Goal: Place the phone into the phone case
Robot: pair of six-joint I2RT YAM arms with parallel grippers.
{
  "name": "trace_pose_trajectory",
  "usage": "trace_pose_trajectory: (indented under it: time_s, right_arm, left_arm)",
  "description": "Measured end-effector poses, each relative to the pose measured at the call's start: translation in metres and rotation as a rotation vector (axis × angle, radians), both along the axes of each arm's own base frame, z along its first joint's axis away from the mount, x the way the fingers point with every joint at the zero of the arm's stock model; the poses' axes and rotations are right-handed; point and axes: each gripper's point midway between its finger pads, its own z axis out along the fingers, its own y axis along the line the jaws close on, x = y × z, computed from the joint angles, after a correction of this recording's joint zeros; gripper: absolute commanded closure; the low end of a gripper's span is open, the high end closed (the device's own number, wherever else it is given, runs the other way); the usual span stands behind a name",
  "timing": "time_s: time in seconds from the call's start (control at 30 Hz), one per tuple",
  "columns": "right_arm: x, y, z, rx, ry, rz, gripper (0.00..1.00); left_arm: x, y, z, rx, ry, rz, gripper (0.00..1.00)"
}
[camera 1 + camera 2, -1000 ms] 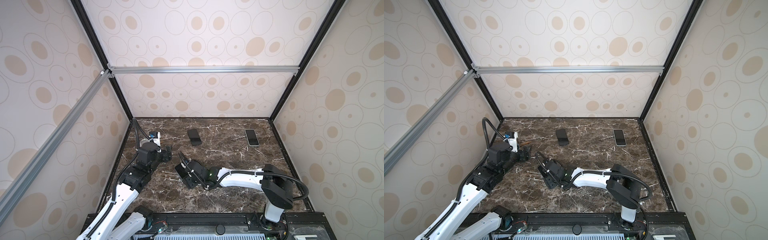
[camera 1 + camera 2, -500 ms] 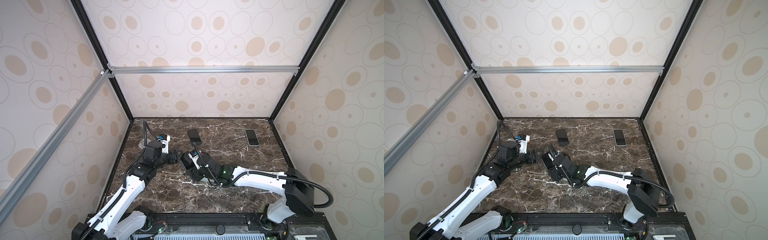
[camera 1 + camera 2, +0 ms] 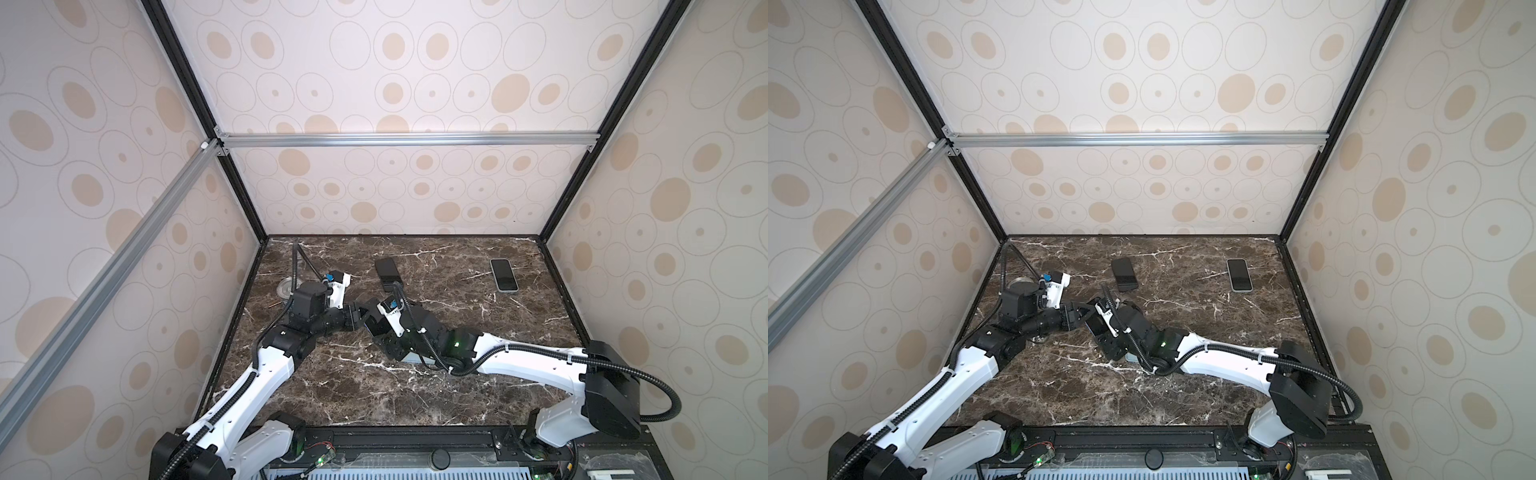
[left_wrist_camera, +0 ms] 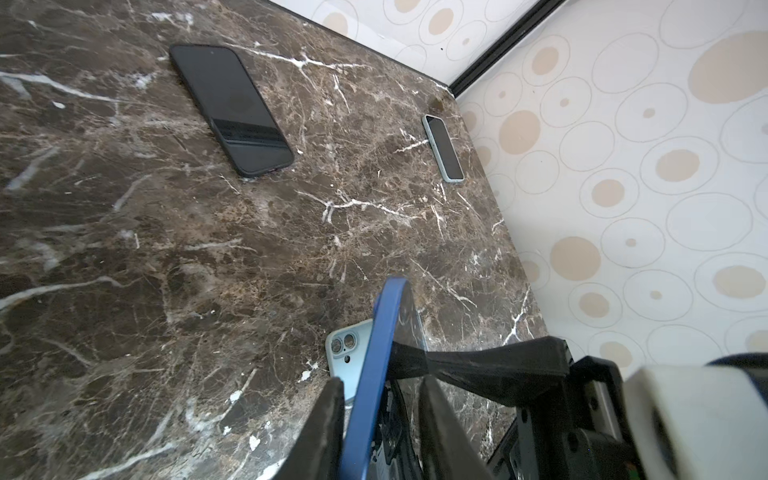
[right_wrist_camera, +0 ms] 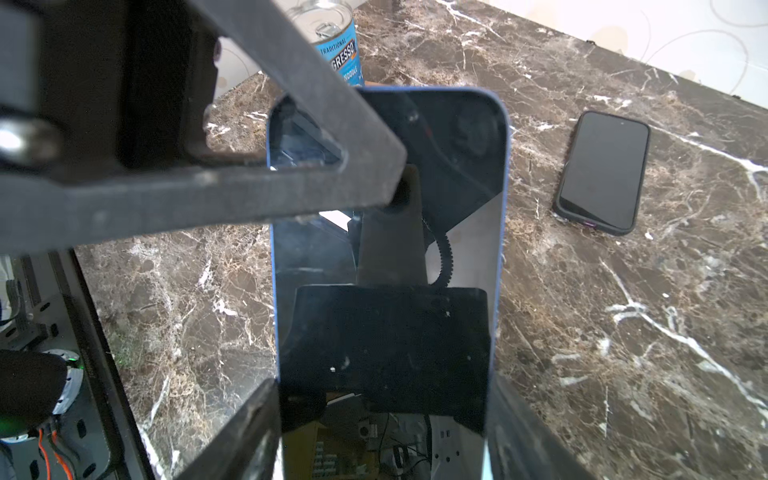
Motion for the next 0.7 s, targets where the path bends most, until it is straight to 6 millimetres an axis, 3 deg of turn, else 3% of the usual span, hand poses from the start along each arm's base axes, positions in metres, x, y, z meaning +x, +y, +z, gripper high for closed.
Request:
trace_pose_trajectory:
  time_s: [0.23, 0.3, 0.37, 0.43, 0.53, 0.6, 0.7]
  right_arm:
    - [-0.003, -0.001, -0.002, 0.005, 0.005, 0.013, 0.49]
    - [-0.003, -0.001, 0.000, 0.009, 0.002, 0.014, 0.38]
    - [-0.003, -0.002, 0.003, 0.014, -0.003, 0.013, 0.17]
    - [-0.002, -0.003, 0.010, 0.026, -0.020, 0.006, 0.04]
    - [0.000, -0.007, 0.039, 0.092, -0.067, -0.010, 0.01]
    - [0.001, -0.011, 0.065, 0.157, -0.102, -0.021, 0.01]
    - [0.002, -0.022, 0.114, 0.290, -0.167, -0.040, 0.01]
  left_arm:
    - [-0.006, -0.008, 0.005, -0.059, -0.007, -0.043, 1.00]
    - [-0.006, -0.008, 0.006, -0.068, -0.012, -0.047, 1.00]
    - [-0.007, -0.008, 0.010, -0.076, -0.024, -0.046, 1.00]
    - [-0.007, -0.007, 0.014, -0.085, -0.041, -0.034, 1.00]
    - [-0.006, 0.002, 0.022, -0.090, -0.091, 0.025, 1.00]
    - [-0.006, 0.009, 0.037, -0.112, -0.154, 0.068, 1.00]
    - [-0.006, 0.019, 0.080, -0.181, -0.302, 0.124, 1.00]
